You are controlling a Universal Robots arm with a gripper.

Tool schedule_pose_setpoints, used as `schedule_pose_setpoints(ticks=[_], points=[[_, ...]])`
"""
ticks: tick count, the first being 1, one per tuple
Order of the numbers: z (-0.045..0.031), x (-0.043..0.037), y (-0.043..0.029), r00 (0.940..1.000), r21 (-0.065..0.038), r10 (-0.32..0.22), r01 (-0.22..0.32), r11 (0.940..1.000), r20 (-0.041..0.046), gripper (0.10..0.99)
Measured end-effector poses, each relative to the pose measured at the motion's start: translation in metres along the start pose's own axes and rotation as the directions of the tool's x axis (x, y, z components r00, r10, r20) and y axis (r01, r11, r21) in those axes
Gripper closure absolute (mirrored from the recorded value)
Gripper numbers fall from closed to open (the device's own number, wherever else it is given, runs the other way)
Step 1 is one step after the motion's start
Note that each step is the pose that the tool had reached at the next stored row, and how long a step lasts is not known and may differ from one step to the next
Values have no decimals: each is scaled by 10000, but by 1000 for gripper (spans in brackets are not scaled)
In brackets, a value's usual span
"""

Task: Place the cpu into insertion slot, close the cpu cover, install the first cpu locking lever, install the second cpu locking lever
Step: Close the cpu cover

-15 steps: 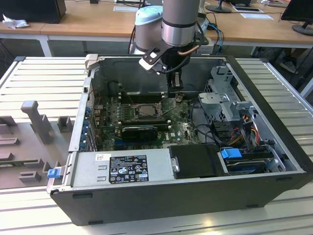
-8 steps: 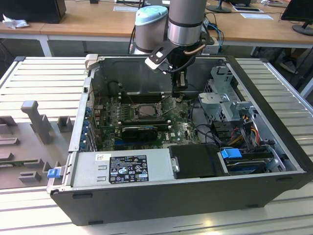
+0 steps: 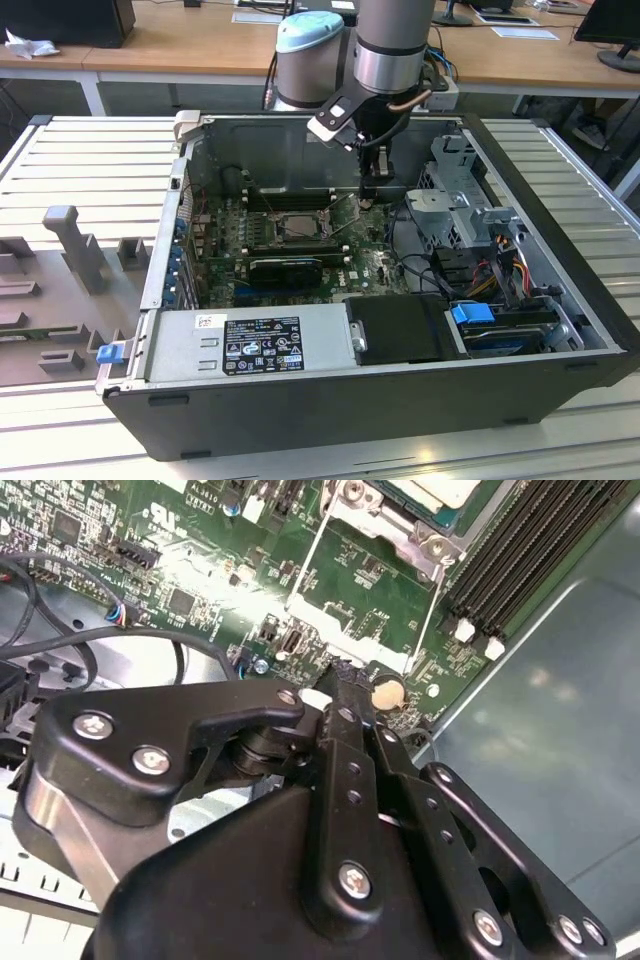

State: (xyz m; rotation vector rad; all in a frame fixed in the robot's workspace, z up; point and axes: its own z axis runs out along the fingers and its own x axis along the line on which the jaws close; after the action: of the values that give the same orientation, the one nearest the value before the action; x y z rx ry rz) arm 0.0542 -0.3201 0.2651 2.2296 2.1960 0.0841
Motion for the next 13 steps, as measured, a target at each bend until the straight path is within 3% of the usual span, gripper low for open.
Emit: schedule_pose_setpoints(ticks=[10,13], points=[[47,-2,60,10000,0,0,0,10000,-1,980],[66,-4,65,10000,3,2,-2,10000,-41,980]])
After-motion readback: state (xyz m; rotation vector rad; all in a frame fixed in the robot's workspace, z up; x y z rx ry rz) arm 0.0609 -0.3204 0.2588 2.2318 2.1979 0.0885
